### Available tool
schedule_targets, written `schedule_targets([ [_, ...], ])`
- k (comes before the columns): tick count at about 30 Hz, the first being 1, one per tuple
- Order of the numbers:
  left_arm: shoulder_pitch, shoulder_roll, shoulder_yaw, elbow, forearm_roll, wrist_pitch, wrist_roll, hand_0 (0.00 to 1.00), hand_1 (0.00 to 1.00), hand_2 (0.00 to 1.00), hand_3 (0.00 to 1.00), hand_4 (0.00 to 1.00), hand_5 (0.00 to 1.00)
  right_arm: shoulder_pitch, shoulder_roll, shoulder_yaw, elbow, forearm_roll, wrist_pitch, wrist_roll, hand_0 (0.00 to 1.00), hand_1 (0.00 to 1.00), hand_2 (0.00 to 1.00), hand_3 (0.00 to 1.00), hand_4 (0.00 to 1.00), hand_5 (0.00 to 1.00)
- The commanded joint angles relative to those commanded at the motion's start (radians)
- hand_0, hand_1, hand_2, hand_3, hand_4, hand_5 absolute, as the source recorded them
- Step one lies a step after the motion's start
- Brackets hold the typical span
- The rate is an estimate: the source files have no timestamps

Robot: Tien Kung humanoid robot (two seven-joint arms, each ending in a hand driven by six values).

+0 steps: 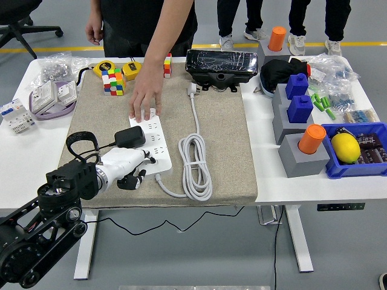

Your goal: Pick up the plug,place it near the board,insert it into the board,press the button

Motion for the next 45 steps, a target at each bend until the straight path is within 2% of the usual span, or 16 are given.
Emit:
schedule_targets([
  [9,-0.001,0.001,0.003,-0.004,0.004,0.003,-0.002,0.167,0.002,0.1,0.783,0.267,0.002,0.001,-0.002,0.0,0.0,-0.001,-0.002,-0.003,0.764,0.742,0.741,0.764,0.998,0.998],
  [14,-0.002,0.002,-0.027,-0.043,0.005,0.01,-0.008,0.167,0.002,0.1,0.779,0.266,0.002,0.003,-0.002,-0.002,0.0,0.001,-0.001,-0.002,0.764,0.742,0.741,0.765,0.998,0.998],
  [19,-0.003,0.0,-0.072,-0.103,-0.024,0.032,-0.039,0.17,0.002,0.101,0.77,0.257,0.002,0.003,-0.001,-0.003,0.0,0.003,0.001,-0.001,0.764,0.742,0.741,0.763,0.998,0.998],
  [22,-0.009,-0.012,-0.116,-0.107,-0.038,0.103,-0.097,0.17,0.002,0.101,0.77,0.257,0.002,0.005,0.0,-0.004,0.0,0.003,0.002,0.001,0.764,0.742,0.741,0.763,0.998,0.998],
  [23,-0.012,-0.019,-0.134,-0.093,-0.031,0.136,-0.121,0.255,0.168,0.258,0.761,0.416,0.002,0.006,0.001,-0.003,0.0,0.002,0.002,0.002,0.764,0.742,0.74,0.764,0.998,0.998],
  [25,-0.018,-0.03,-0.158,-0.06,-0.032,0.197,-0.156,0.255,0.168,0.258,0.761,0.416,0.002,0.006,0.001,-0.003,0.0,0.002,0.002,0.002,0.764,0.742,0.74,0.764,0.998,0.998],
  [28,-0.025,-0.043,-0.177,0.0,0.009,0.252,-0.165,0.255,0.168,0.258,0.761,0.416,0.002,0.006,0.0,-0.001,0.0,0.0,0.001,0.001,0.764,0.742,0.74,0.764,0.998,0.998],
  [29,-0.026,-0.044,-0.177,0.01,0.025,0.268,-0.167,0.643,0.822,0.82,0.915,0.998,0.275,0.006,0.0,-0.001,0.0,0.0,0.001,0.002,0.763,0.741,0.739,0.763,0.998,0.998],
  [32,-0.029,-0.054,-0.18,0.065,0.058,0.286,-0.158,0.643,0.822,0.82,0.915,0.998,0.275,0.005,-0.001,0.001,0.0,-0.001,0.001,0.0,0.763,0.741,0.739,0.763,0.998,0.998],
  [34,-0.035,-0.064,-0.187,0.099,0.08,0.282,-0.148,0.643,0.822,0.82,0.915,0.998,0.275,0.005,-0.001,-0.001,0.0,0.0,0.002,0.0,0.763,0.741,0.739,0.763,0.998,0.998],
  [35,-0.039,-0.067,-0.189,0.116,0.082,0.285,-0.149,0.884,0.998,0.988,0.992,0.998,0.445,0.005,-0.001,-0.001,0.0,0.001,0.002,0.0,0.763,0.741,0.739,0.764,0.998,0.998],
  [40,-0.052,-0.076,-0.196,0.185,0.082,0.286,-0.149,0.884,0.998,0.988,0.992,0.998,0.445,0.008,-0.001,-0.005,0.0,0.005,0.001,0.001,0.763,0.741,0.739,0.764,0.998,0.998],
  [41,-0.053,-0.077,-0.197,0.191,0.084,0.285,-0.149,0.998,0.998,0.998,0.998,0.998,0.488,0.008,-0.001,-0.005,0.0,0.005,0.001,0.001,0.763,0.737,0.739,0.763,0.998,0.998],
  [45,-0.059,-0.082,-0.199,0.224,0.089,0.276,-0.151,0.998,0.998,0.998,0.998,0.998,0.488,0.007,-0.001,-0.003,0.0,0.003,0.002,-0.001,0.763,0.737,0.739,0.763,0.998,0.998],
])
